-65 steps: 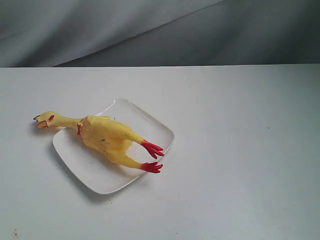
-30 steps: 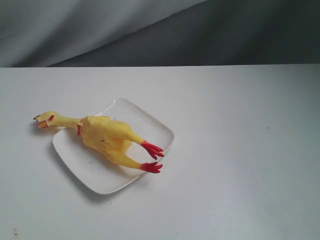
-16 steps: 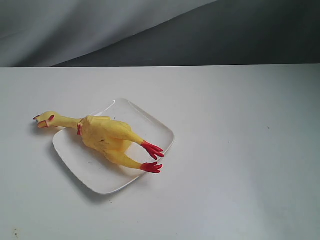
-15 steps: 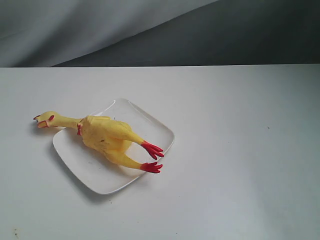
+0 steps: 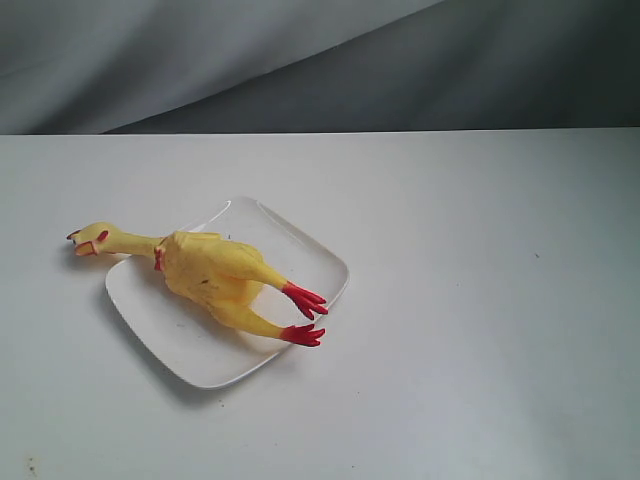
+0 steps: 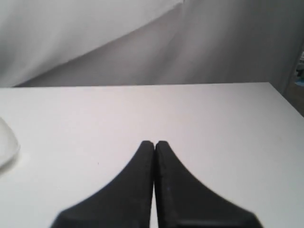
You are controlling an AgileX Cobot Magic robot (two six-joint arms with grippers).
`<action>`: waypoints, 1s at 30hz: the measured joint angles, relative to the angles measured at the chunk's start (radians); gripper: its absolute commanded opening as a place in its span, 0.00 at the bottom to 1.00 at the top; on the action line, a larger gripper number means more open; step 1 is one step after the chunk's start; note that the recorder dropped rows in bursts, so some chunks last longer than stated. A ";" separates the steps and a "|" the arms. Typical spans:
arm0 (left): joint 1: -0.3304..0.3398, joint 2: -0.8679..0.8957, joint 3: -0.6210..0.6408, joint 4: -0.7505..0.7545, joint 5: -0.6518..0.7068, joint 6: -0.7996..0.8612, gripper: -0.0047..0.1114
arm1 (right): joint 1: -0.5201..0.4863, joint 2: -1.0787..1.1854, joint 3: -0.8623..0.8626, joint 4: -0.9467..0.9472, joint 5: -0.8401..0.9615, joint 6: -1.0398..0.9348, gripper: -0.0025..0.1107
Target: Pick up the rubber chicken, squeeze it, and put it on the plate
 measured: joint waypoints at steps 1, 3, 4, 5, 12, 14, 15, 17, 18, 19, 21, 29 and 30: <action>0.000 0.000 0.000 0.000 0.000 0.000 0.04 | 0.000 0.000 0.000 -0.018 0.021 0.009 0.02; 0.000 0.000 0.000 0.000 0.000 0.000 0.04 | 0.000 0.000 0.000 -0.040 0.054 0.009 0.02; 0.000 0.000 0.000 0.000 0.000 0.000 0.04 | 0.000 0.000 0.000 -0.046 0.062 0.015 0.02; 0.000 0.000 0.000 0.000 0.000 0.000 0.04 | 0.000 0.000 0.000 -0.046 0.064 0.017 0.02; 0.000 0.000 0.000 0.000 0.000 0.000 0.04 | 0.000 0.000 0.000 -0.051 0.071 0.034 0.02; 0.000 0.000 0.000 0.000 0.000 0.000 0.04 | 0.000 0.000 0.000 -0.053 0.073 0.034 0.02; 0.000 0.000 0.000 0.000 0.000 0.000 0.04 | 0.000 0.000 0.000 -0.054 0.074 0.034 0.02; 0.000 0.000 0.000 0.000 0.000 0.000 0.04 | 0.000 0.000 0.000 -0.055 0.074 0.034 0.02; 0.000 0.000 0.000 0.000 0.000 0.000 0.04 | 0.000 0.000 0.000 -0.055 0.074 0.034 0.02; 0.000 0.000 0.000 0.000 0.000 0.000 0.04 | 0.000 0.000 0.000 -0.055 0.074 0.034 0.02; 0.000 0.000 0.000 0.000 0.000 0.000 0.04 | 0.000 0.000 0.000 -0.055 0.075 0.034 0.02; 0.000 0.000 0.000 0.000 0.000 0.000 0.04 | 0.000 0.000 0.000 -0.055 0.078 0.034 0.02; 0.000 0.000 0.000 0.000 0.000 0.000 0.04 | 0.000 0.000 0.000 -0.055 0.078 0.034 0.02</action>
